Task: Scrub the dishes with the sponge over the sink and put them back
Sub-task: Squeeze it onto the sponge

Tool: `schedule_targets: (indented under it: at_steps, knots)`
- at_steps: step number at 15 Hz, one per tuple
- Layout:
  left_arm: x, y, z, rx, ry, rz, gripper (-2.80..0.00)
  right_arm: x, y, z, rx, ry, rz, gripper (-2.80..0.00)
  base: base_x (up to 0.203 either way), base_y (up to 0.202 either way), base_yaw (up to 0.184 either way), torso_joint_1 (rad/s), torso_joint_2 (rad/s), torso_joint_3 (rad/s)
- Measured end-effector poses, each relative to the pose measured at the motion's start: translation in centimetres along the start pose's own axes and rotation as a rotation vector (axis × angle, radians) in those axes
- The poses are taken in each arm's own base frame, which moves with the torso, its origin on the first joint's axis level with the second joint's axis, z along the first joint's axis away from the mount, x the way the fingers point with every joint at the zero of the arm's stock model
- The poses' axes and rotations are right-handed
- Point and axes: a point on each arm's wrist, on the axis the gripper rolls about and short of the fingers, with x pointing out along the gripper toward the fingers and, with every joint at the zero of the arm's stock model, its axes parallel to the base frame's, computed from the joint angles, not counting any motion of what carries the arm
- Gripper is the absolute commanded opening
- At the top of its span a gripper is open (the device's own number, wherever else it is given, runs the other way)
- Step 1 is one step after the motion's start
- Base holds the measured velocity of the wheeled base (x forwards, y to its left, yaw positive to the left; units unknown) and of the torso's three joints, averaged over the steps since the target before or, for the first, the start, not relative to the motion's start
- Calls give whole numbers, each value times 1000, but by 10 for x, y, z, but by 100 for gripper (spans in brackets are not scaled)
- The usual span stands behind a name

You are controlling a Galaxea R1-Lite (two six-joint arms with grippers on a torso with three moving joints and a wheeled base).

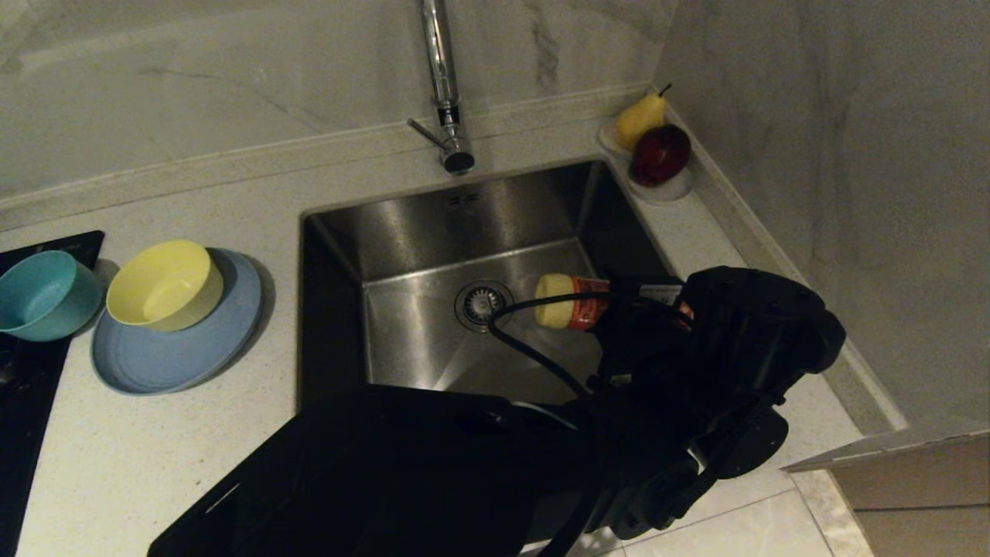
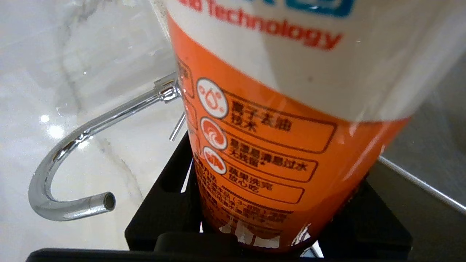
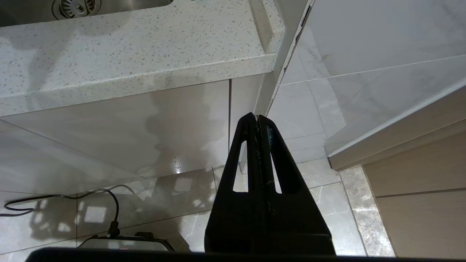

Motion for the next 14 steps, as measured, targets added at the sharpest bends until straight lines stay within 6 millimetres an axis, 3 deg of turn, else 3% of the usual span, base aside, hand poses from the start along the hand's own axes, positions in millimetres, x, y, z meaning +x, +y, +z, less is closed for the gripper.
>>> schedule_targets:
  at_steps: [14]
  knots:
    - [0, -25, 12, 44, -6, -11, -280, 0, 0, 0, 0, 0, 0, -280, 0, 0, 0, 0, 0, 0]
